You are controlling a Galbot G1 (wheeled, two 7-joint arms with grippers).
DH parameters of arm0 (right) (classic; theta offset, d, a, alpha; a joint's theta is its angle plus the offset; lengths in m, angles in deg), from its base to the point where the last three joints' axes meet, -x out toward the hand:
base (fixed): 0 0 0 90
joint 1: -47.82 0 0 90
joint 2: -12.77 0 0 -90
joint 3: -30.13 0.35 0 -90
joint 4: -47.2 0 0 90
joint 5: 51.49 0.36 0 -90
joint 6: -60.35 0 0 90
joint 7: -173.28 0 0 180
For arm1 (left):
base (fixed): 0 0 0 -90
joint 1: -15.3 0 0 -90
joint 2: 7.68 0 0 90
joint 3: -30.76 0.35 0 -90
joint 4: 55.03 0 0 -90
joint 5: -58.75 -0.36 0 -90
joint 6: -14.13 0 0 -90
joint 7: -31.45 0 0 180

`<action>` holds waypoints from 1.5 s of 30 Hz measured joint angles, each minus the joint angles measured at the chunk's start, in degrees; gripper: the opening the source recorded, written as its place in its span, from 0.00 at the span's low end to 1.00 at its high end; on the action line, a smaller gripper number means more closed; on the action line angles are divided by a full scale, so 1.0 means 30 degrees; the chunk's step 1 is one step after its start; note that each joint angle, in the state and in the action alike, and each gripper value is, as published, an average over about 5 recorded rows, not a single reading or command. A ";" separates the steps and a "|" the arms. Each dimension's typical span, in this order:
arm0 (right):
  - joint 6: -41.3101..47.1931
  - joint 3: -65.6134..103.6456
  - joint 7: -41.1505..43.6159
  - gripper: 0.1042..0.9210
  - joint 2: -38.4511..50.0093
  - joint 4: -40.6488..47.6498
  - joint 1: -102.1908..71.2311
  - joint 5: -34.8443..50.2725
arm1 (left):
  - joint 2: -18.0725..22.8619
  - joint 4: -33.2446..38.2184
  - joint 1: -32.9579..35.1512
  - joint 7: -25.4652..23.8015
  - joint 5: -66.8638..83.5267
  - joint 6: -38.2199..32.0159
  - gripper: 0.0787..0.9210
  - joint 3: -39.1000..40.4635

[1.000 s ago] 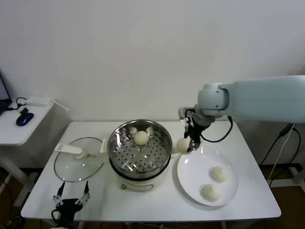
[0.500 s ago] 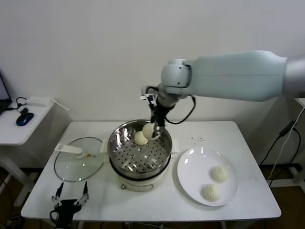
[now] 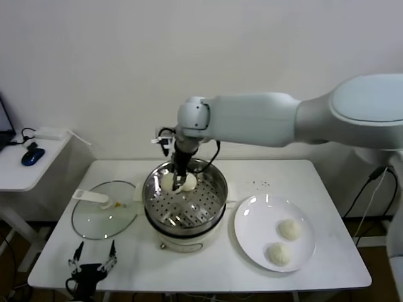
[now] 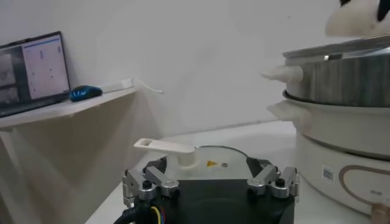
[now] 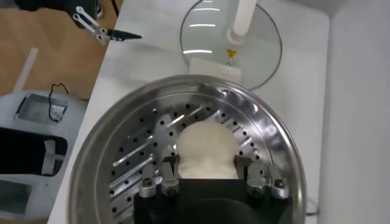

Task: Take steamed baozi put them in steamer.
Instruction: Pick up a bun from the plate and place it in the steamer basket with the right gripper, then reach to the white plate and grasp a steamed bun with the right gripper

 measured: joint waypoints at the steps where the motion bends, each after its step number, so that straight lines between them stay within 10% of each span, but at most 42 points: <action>1: -0.0015 0.0023 0.0007 0.63 -0.0108 0.0175 -0.0200 -0.0079 | 0.0000 -0.0015 -0.0010 0.0008 0.0013 -0.0003 0.88 -0.0018; 12: -0.0022 0.0295 -0.0281 0.63 -0.0982 0.1515 -0.1857 -0.0661 | -0.0005 -0.0257 -0.0246 0.0030 0.0041 -0.0016 0.88 -0.0013; 24: -0.0212 0.0349 -0.0398 0.88 -0.0459 0.1323 -0.1585 -0.0527 | -0.0027 -0.0238 -0.0288 0.0037 0.0026 -0.0022 0.88 0.0008; 45: -0.2644 -0.5755 0.1926 0.88 0.8270 -0.7234 0.4441 -0.2313 | 0.0252 -0.0263 -0.0093 0.0065 -0.0337 -0.0184 0.88 0.0212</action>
